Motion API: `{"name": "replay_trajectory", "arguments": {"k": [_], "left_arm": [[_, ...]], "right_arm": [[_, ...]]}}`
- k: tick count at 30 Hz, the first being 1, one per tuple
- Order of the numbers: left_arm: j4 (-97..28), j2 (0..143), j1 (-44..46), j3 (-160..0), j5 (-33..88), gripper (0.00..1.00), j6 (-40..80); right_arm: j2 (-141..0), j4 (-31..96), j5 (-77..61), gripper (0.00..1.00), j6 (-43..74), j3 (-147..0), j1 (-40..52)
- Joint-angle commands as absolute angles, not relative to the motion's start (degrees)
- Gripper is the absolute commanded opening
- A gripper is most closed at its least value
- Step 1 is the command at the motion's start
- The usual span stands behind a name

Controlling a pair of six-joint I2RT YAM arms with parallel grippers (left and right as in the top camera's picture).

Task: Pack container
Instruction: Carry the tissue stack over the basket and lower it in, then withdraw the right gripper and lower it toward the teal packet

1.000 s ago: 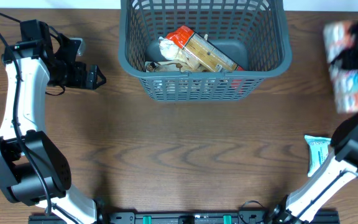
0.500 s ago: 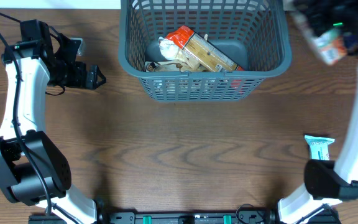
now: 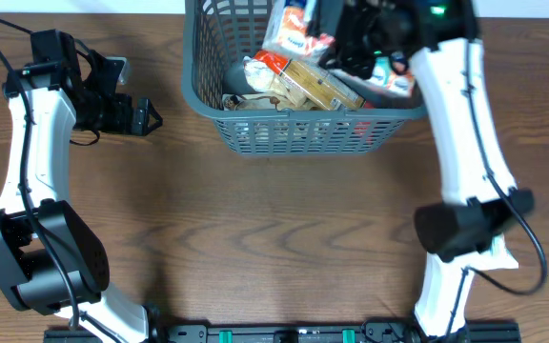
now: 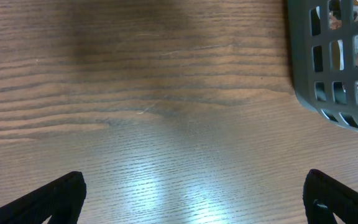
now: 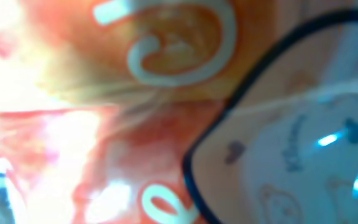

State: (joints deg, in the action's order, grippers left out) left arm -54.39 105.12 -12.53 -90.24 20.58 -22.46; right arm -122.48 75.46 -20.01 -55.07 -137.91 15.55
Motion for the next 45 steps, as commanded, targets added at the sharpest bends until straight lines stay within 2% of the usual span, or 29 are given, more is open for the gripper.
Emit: {"name": "replay_trajectory", "arguments": {"k": [1, 2, 3, 6, 7, 8, 9, 16, 24, 34, 38, 45], "left_arm": [[-54.52, 103.94, -12.4, -90.11, 20.29, 0.99, -21.96], [-54.52, 103.94, -12.4, -90.11, 20.29, 0.99, -21.98], [-54.52, 103.94, -12.4, -90.11, 20.29, 0.99, -21.98], [-54.52, 103.94, -12.4, -90.11, 20.29, 0.99, -21.96], [-54.52, 103.94, -12.4, -90.11, 20.29, 0.99, -21.98], [-54.52, 103.94, -12.4, -90.11, 20.29, 0.99, -21.98], [-54.54, 103.94, -12.4, -90.11, 20.29, 0.99, -21.98], [-54.54, 103.94, -12.4, -90.11, 20.29, 0.99, -21.98], [-54.52, 103.94, -12.4, -90.11, 20.29, 0.99, -21.98], [-53.58, 103.94, -12.4, -90.11, 20.32, 0.99, -21.93], [-53.39, 103.94, -12.4, -90.11, 20.29, 0.99, -21.93], [-53.34, 103.94, -12.4, -90.11, 20.32, 0.99, -21.93]], "right_arm": [[-127.42, 76.12, -21.32, 0.11, -56.82, -137.99, 16.36], [-128.77, 76.34, -21.21, 0.2, -56.31, -137.99, 16.53], [-130.23, 76.34, -20.86, 0.41, -54.94, -137.99, 16.62], [-133.56, 76.25, -20.82, 0.5, -52.6, -137.99, 16.71], [-134.32, 76.23, -20.82, 0.57, -52.07, -137.99, 16.69], [-134.89, 76.25, -20.8, 0.87, -52.07, -137.99, 16.6], [-135.04, 76.27, -20.84, 0.99, -52.05, -137.99, 16.56], [-131.0, 76.09, -19.73, 0.99, -49.41, -140.33, 15.84], [-117.82, 77.08, -7.79, 0.99, -28.38, -145.12, 10.2], [-106.08, 97.34, -7.51, 0.99, -14.17, -144.7, -4.99], [-100.2, 97.32, -7.46, 0.99, -10.81, -138.45, -6.35], [-83.44, 97.27, -3.95, 0.99, -9.72, -115.18, -6.37]]}}
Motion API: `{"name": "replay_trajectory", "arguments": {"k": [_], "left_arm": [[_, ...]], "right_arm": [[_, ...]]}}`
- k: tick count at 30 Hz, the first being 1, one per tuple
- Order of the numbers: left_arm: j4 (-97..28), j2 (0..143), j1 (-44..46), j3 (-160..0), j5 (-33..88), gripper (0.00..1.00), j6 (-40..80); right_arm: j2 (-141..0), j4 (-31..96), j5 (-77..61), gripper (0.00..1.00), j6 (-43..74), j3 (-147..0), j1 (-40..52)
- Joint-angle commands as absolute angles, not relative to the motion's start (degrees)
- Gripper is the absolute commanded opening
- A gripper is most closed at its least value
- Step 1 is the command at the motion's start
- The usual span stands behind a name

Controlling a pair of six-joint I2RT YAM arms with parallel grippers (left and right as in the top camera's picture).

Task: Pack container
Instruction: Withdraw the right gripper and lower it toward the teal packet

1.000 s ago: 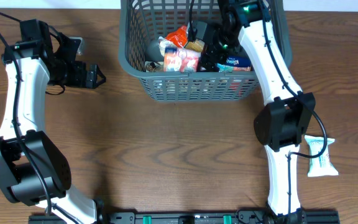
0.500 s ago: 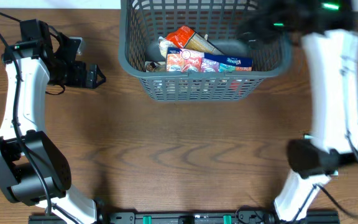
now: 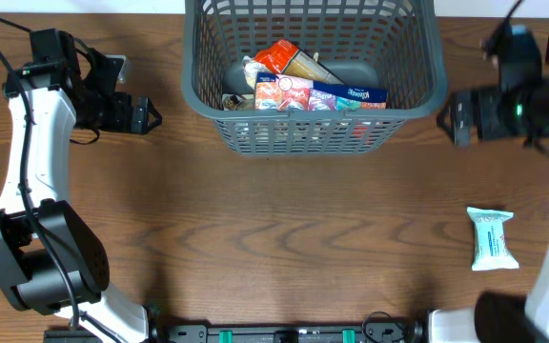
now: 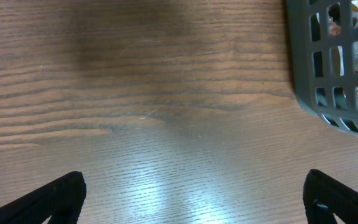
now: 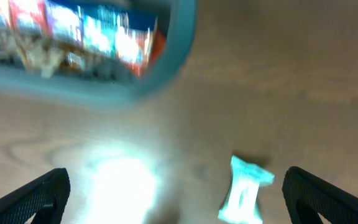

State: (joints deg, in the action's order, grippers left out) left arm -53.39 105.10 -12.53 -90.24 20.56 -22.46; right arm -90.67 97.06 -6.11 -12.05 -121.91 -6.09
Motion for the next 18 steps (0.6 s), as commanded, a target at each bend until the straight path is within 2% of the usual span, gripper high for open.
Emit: {"name": "replay_trajectory", "arguments": {"k": [1, 8, 13, 18], "left_arm": [[-53.23, 103.94, -12.4, -90.11, 20.32, 0.99, -21.93], [-53.01, 103.94, -12.38, -90.11, 20.32, 0.99, -21.91], [-53.01, 103.94, -12.38, -90.11, 20.34, 0.99, -21.91], [-52.84, 103.94, -12.38, -90.11, 20.34, 0.99, -21.91]], "right_arm": [[-81.28, 97.3, -3.4, 0.99, -9.65, -112.03, -6.37], [-65.76, 96.88, 4.95, 0.99, -6.72, -90.21, -8.86], [-54.22, 91.11, 7.88, 0.99, -6.9, -76.05, -12.6], [-45.8, 83.72, 7.84, 0.99, -15.59, -64.88, -15.46]]}}
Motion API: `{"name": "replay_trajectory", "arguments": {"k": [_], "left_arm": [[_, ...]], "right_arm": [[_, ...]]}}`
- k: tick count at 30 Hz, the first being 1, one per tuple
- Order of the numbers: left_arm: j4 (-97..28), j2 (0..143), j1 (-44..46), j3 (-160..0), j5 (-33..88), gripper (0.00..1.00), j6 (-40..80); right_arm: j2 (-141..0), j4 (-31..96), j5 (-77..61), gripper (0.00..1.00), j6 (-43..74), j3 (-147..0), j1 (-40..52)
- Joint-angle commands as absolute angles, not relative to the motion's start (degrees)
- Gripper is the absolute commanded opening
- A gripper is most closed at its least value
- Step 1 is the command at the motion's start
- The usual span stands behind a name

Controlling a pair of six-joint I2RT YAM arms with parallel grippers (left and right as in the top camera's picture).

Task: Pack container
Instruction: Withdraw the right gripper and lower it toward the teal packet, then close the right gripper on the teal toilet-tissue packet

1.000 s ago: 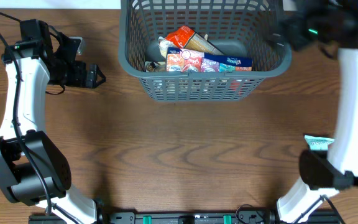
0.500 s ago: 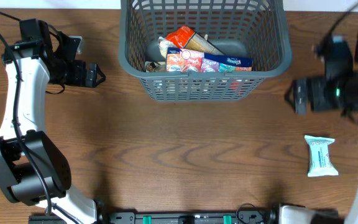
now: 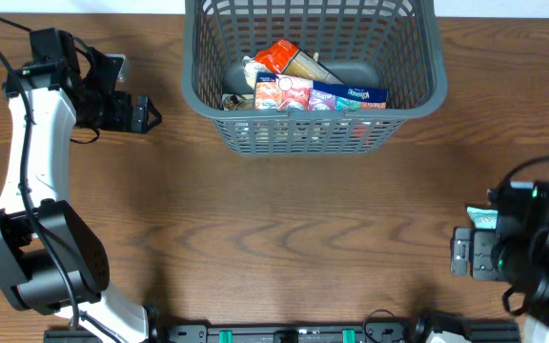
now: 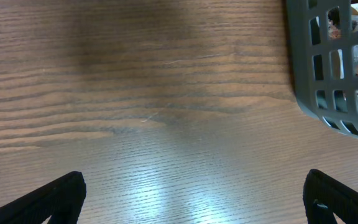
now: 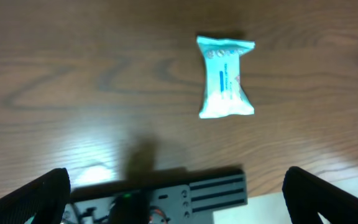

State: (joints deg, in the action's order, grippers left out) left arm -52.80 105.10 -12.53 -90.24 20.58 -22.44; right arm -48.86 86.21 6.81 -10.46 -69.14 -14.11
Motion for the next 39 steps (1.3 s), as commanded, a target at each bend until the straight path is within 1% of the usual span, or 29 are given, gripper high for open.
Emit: {"name": "replay_trajectory", "arguments": {"k": [1, 4, 10, 13, 18, 21, 24, 33, 39], "left_arm": [[-52.82, 103.94, -12.38, -90.11, 20.34, 0.99, -21.91], [-52.82, 103.94, -12.38, -90.11, 20.34, 0.99, -21.91], [-52.84, 103.94, -12.38, -90.11, 20.34, 0.99, -21.91], [-52.84, 103.94, -12.4, -90.11, 20.34, 0.99, -21.91], [-52.84, 103.94, -12.4, -90.11, 20.34, 0.99, -21.93], [-52.8, 103.94, -12.4, -90.11, 20.34, 0.99, -21.93], [-52.82, 103.94, -12.4, -90.11, 20.32, 0.99, -21.93], [-52.82, 103.94, -12.4, -90.11, 20.32, 0.99, -21.93], [-52.82, 103.94, -12.4, -90.11, 20.29, 0.98, -21.93]], "right_arm": [[-44.93, 82.21, 6.52, 0.99, -17.17, -63.44, -15.77], [-44.25, 78.72, 1.8, 0.99, -23.05, -59.61, -16.64], [-49.12, 73.82, -0.32, 0.99, -24.88, -58.33, -17.23], [-52.36, 71.77, -2.31, 0.99, -29.45, -58.33, -19.38], [-59.53, 67.53, -9.74, 0.99, -32.4, -58.33, -27.38], [-62.3, 65.08, -14.06, 0.99, -32.4, -58.33, -33.15], [-64.03, 63.51, -16.78, 0.99, -35.48, -58.33, -37.3], [-71.85, 60.95, -16.1, 0.99, -41.95, -58.33, -39.03], [-77.56, 59.24, -13.69, 0.99, -42.06, -58.33, -39.51]]}}
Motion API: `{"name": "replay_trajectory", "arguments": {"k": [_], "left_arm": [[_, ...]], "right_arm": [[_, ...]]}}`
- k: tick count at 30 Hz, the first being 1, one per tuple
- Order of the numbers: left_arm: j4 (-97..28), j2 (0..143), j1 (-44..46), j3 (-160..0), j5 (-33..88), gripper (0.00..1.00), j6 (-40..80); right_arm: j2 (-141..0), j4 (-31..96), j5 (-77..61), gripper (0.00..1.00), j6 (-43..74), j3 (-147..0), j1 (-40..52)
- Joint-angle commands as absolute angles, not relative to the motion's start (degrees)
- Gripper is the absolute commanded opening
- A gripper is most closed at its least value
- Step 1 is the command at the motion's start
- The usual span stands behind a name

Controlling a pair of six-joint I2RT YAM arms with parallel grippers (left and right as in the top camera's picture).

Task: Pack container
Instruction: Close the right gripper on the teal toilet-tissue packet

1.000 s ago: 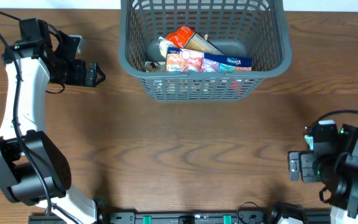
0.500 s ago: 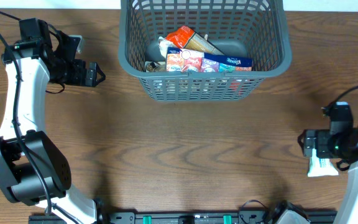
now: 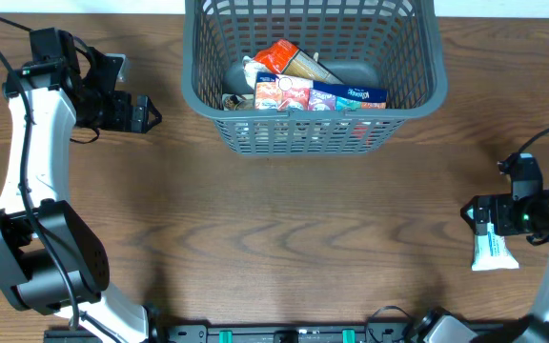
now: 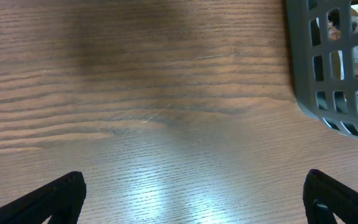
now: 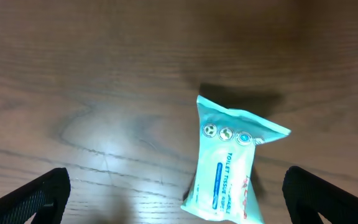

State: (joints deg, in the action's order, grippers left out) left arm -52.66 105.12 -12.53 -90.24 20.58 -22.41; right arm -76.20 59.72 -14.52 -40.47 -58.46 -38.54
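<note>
A grey mesh basket (image 3: 417, 90) at the table's back middle holds several snack packets (image 3: 308, 93). A pale teal packet of toilet tissue wipes (image 5: 234, 163) lies flat on the wood at the right (image 3: 493, 250). My right gripper (image 5: 179, 211) hangs over it, open, the packet lying between the fingertips toward the right one. My left gripper (image 4: 194, 202) is open over bare wood to the left of the basket (image 4: 328, 74), holding nothing.
The basket's corner with packets behind its mesh fills the upper right of the left wrist view. Brown wooden table (image 3: 274, 238) runs all round. A black rail (image 3: 274, 333) lies along the front edge.
My right gripper has shifted from the front right table edge to directly over the teal packet, nearer the table. The left arm has not moved.
My right gripper was inside the basket against a red packet. Then it was out at the basket's right, open, with the teal packet in view on the table. It then stood near the front right edge, and now hangs over the packet. The left arm stayed still.
</note>
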Motion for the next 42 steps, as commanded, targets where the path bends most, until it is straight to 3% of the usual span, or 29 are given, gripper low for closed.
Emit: {"name": "replay_trajectory", "arguments": {"k": [1, 14, 27, 42], "left_arm": [[-52.84, 103.94, -12.4, -90.11, 20.32, 0.99, -21.93], [-52.34, 103.94, -12.4, -90.11, 20.29, 0.99, -21.93], [-52.69, 103.94, -12.4, -90.11, 20.29, 0.98, -21.91], [-54.06, 103.94, -12.4, -90.11, 20.29, 0.98, -21.91]], "right_arm": [[-78.08, 59.09, -12.78, 0.99, -42.09, -58.33, -39.77], [-80.77, 58.0, -10.52, 0.99, -43.38, -56.82, -46.17], [-82.0, 50.85, -8.05, 0.99, -42.85, -48.8, -46.33], [-87.94, 49.45, -4.89, 0.99, -36.88, -49.76, -46.3]]}}
